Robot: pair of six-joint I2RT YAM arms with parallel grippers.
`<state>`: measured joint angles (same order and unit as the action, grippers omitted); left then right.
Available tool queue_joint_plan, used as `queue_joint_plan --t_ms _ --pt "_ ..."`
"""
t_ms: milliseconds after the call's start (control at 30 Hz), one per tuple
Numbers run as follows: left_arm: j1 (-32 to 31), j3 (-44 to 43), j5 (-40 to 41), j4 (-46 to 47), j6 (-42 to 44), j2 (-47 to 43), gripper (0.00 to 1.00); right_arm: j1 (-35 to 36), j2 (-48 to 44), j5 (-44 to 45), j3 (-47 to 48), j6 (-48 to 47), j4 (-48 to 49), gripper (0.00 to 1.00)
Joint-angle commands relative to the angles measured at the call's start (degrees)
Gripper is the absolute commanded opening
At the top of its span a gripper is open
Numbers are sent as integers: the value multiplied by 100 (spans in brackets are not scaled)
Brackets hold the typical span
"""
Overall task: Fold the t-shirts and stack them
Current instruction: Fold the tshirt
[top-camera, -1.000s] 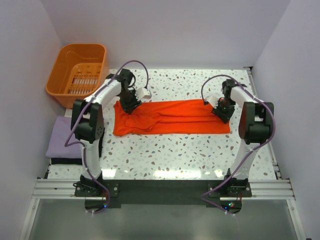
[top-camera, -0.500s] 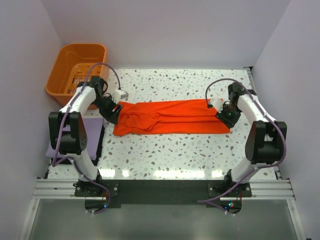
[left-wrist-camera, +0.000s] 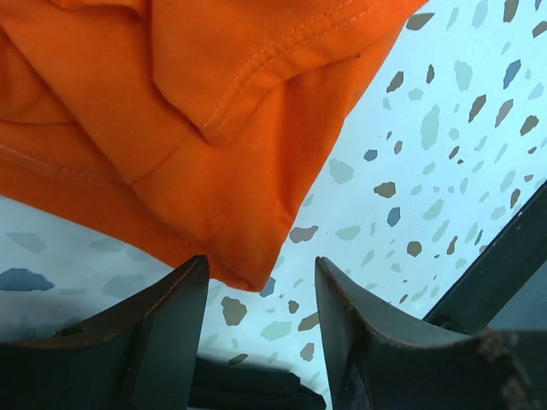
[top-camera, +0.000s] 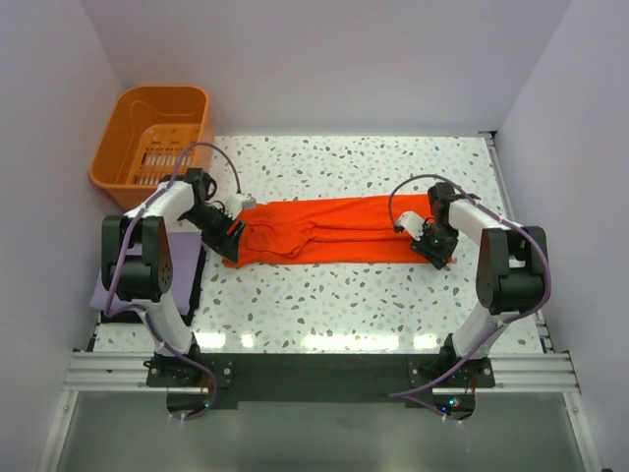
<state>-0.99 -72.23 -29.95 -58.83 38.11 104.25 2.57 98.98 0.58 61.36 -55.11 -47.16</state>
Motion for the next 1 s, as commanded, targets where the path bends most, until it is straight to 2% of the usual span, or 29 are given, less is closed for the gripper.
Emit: queue_joint_plan --t_ms 0,100,133,200,233,333,500,600,633,667,700,733,800,833,933,967 --pt "-6 95 -213 -5 30 192 57 16 77 337 -133 -105 479 39" --pt "-6 25 -108 11 4 271 49 16 104 557 -247 -236 698 30" --pt "-6 -19 -64 29 -49 280 39 7 121 601 -265 -289 743 19" --pt "3 -185 111 -32 -128 333 26 16 113 732 -300 -342 839 6" --pt "11 -239 182 -67 -146 333 14 16 78 733 -318 -412 840 0" --pt "20 -345 367 -287 -216 263 0 7 -71 856 -432 -588 884 0" --pt "20 -47 604 -226 -365 192 0 7 -485 918 -827 -1089 954 0" --pt "3 138 474 -68 -523 271 0 16 -362 900 -636 -1064 797 0" --pt "3 156 438 -33 -567 280 8 42 -318 761 -495 -872 657 1" --pt "3 156 377 -15 -576 272 14 42 -283 664 -337 -757 307 7" --pt "3 121 202 -67 -515 193 26 42 -283 541 4 -660 103 13" --pt "3 78 183 -41 -541 27 31 42 -387 244 364 -450 -273 25" --pt "38 -19 61 -58 -454 -219 38 33 -527 -83 744 -168 -661 34" --pt "47 -72 16 -50 -462 -342 40 42 -590 -572 937 138 -1064 38" --pt "47 -160 -194 108 -480 -835 45 165 -783 -1260 1561 912 -1470 42" --pt "29 -117 -421 274 -523 -1036 48 243 -810 -1819 1763 1167 -1472 43"
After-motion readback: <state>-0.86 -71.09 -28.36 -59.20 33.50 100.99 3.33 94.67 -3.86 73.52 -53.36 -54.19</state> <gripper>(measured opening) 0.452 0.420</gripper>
